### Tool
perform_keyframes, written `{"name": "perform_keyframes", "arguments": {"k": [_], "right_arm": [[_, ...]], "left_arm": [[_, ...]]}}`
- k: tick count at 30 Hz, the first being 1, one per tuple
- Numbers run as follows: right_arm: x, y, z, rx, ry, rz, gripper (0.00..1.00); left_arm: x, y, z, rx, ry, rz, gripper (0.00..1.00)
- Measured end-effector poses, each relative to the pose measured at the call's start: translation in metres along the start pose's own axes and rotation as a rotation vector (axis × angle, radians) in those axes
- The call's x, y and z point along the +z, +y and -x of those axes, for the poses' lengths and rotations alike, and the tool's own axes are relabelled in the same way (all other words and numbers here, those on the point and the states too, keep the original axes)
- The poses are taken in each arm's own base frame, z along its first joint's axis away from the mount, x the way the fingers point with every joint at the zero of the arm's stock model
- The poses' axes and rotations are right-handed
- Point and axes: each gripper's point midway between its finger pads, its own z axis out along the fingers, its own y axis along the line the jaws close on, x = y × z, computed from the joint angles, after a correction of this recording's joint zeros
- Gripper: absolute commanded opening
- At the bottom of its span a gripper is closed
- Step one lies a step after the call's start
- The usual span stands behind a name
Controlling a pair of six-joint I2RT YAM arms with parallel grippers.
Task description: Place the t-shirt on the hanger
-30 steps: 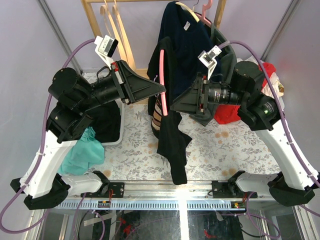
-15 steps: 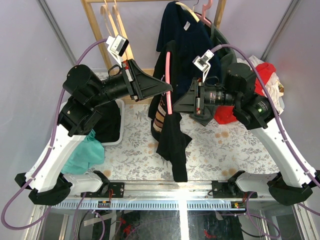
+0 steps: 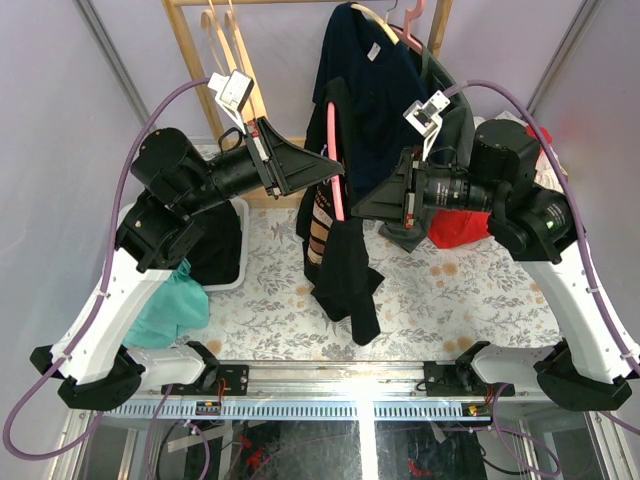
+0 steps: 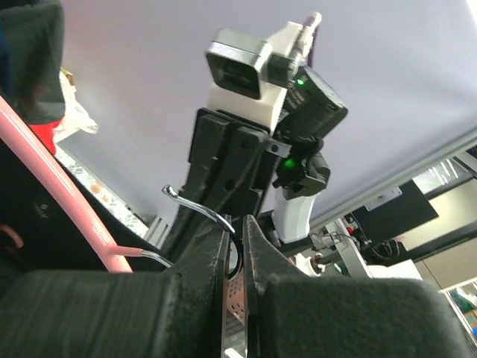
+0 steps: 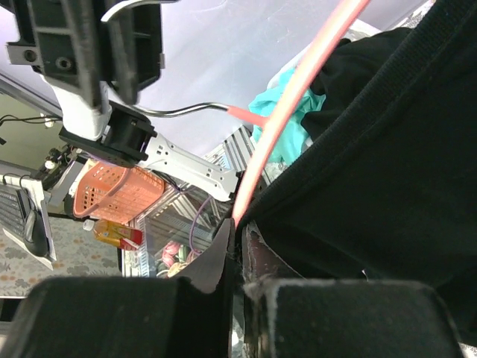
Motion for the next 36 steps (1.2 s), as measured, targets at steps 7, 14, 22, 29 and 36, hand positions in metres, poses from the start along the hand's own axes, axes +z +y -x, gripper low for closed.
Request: {"name": "perform_keyframes", "arguments": {"k": [7, 14, 22, 29, 36], "right_arm": [[0.004, 0.002, 0.010, -0.007, -0.002, 0.005, 0.00], [0.014, -0.007, 0.019, 0.001, 0.007, -0.020, 0.00], [0.010, -0.040, 0.023, -0.019, -0.007, -0.211, 0.00], [0.016, -0.063, 0.017, -0.023, 0.029, -0.289, 0.13], [0.014, -0.071, 0.012, -0.044, 0.055, -0.318, 0.39]], "left_arm": [[0.009, 0.019, 0.007, 0.001, -0.040, 0.058, 0.00], [0.028, 0.050, 0.014, -0.022, -0.079, 0.125, 0.00], [0.031, 0.079, 0.015, -0.066, -0.156, 0.177, 0.00], [0.032, 0.089, 0.018, -0.089, -0.192, 0.199, 0.00], [0.033, 0.087, 0.025, -0.102, -0.228, 0.191, 0.00]]}}
